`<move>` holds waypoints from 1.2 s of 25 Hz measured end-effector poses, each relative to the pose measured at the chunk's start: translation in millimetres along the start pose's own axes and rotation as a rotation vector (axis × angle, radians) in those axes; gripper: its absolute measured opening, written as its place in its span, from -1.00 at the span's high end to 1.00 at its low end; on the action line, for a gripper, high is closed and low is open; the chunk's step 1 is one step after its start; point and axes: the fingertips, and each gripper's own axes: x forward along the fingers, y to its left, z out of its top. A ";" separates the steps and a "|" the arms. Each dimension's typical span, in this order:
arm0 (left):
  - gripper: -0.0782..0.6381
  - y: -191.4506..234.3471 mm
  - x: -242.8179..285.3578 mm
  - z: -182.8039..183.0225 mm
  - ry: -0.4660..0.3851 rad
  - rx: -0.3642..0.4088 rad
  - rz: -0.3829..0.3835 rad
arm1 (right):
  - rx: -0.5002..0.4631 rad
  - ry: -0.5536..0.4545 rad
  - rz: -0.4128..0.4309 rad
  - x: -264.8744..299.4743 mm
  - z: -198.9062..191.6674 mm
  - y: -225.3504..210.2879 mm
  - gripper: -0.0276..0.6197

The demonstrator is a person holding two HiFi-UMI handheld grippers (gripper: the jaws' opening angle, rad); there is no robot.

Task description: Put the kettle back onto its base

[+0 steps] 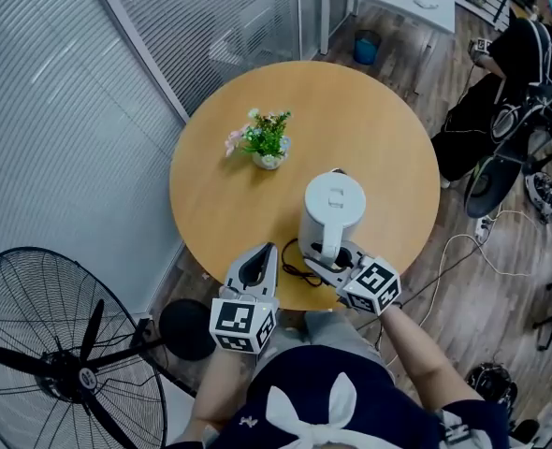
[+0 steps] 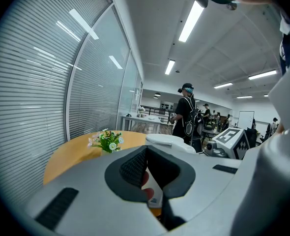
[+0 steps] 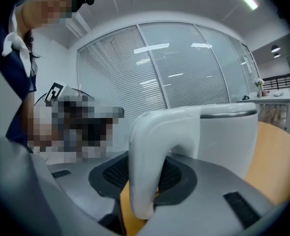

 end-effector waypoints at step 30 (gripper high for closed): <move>0.72 -9.1 -11.8 -7.7 0.001 -0.003 -0.013 | -0.107 0.095 -0.032 -2.7 -32.6 17.2 0.51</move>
